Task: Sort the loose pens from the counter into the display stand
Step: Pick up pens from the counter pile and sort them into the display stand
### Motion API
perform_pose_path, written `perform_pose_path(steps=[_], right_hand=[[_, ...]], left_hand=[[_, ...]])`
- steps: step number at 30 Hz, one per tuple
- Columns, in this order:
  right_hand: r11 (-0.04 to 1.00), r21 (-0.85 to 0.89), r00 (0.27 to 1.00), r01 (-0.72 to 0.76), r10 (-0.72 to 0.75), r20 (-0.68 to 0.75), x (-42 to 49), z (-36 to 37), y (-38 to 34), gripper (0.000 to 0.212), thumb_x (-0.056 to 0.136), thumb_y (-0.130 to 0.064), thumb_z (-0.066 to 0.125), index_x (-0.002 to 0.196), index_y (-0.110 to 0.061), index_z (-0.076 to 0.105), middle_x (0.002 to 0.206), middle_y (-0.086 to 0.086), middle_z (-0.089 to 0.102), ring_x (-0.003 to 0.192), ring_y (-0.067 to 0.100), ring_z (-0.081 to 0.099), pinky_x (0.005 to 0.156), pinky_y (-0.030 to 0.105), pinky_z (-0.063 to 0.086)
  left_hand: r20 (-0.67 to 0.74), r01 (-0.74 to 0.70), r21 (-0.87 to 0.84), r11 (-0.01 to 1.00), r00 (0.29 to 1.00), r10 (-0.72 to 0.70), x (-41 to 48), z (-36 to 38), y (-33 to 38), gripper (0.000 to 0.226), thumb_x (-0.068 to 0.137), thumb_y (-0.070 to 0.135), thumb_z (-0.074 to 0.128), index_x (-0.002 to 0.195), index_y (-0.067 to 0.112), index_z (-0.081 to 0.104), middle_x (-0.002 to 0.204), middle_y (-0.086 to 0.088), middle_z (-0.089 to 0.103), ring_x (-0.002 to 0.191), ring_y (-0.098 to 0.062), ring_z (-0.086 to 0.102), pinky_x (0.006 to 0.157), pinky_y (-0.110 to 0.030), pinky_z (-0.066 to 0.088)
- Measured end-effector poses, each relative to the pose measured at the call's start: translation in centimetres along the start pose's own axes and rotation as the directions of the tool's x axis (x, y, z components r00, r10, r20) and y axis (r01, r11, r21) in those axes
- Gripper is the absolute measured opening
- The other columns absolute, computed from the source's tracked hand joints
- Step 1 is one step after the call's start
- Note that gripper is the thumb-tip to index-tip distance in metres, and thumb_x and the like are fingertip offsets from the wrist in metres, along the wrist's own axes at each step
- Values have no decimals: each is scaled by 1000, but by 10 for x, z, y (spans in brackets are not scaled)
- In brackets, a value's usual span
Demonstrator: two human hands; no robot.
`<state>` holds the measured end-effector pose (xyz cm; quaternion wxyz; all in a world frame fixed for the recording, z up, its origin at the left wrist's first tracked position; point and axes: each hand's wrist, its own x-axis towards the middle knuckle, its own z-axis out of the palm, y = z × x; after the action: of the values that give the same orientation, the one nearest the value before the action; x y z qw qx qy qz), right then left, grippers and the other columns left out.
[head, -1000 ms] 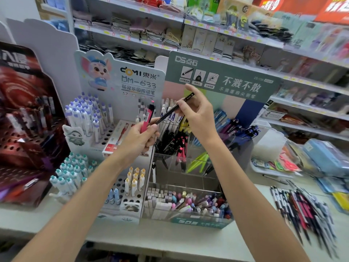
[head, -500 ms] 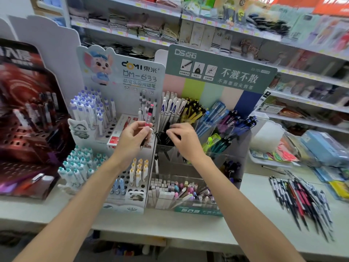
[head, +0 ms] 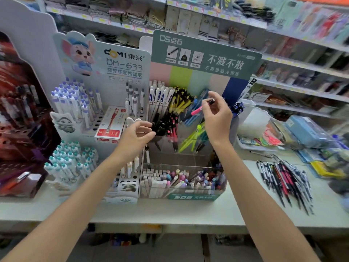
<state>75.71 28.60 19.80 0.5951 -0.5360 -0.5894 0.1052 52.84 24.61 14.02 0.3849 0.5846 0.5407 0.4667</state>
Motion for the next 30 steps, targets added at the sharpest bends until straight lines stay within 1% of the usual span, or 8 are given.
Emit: perform_pose_path(steps=[3,6,11,13,15,19,24,30], right_hand=[[991,-118,997,56,-49,63,-8,8,12,27,94,-11,63,120,-6,65,95,-6,66,83,-8,59,79,10,48],[962,-241,952,124,-47,301,-19,25,20,36,95,-13,61,130,-6,61,120,5,68,109,11,63,99,25,49],[886,-452,720,104,246,649,-32,42,27,51,99,-17,55,148,-11,41,149,7,46,134,21,47,113,34,38],[919,-390,799,55,194,568,-35,31,29,59,97,-15,58,151,-14,34,150,5,45,134,18,45,112,31,35],[947,-316,910,49,88,406,-38,8,30,52,95,-8,59,145,-12,44,126,4,60,101,15,62,92,24,49],[937,-348,974,17,63,218,-43,-65,51,30,92,-6,58,121,-12,63,90,-4,64,70,8,59,67,15,47],[646,-717,870,-263,480,113,-52,-184,132,23,89,-14,55,108,-13,67,105,7,69,94,27,63,76,33,50],[411,-879,708,-244,694,128,-78,-323,227,22,90,-12,56,111,-10,64,97,8,67,87,27,62,73,37,53]], left_hand=[[-14,-34,123,992,999,36,-1,-2,-5,19,92,20,67,111,21,62,100,7,65,95,-4,61,79,-15,47],[-1,-33,144,989,999,33,-4,-2,-8,18,91,19,68,109,21,63,98,7,66,94,-4,61,77,-13,45],[36,6,157,988,999,-11,-8,-1,-14,16,91,20,67,107,22,64,99,8,66,96,-6,62,83,-22,49],[51,0,170,985,999,-9,-10,3,-15,15,92,20,67,106,23,64,98,9,66,96,-5,61,79,-18,46],[85,-25,199,980,996,8,-11,11,-14,15,92,19,66,107,21,64,98,9,66,95,-3,60,77,-15,44],[181,-118,288,950,981,67,-14,50,-2,10,91,18,68,101,19,67,93,6,68,89,-9,63,79,-24,51],[324,-303,456,837,932,161,-21,141,27,10,92,22,66,102,21,67,91,7,68,86,-14,62,80,-33,51],[460,-401,550,732,878,134,-33,297,48,15,91,22,62,105,21,65,96,5,67,90,-22,63,77,-37,51]])
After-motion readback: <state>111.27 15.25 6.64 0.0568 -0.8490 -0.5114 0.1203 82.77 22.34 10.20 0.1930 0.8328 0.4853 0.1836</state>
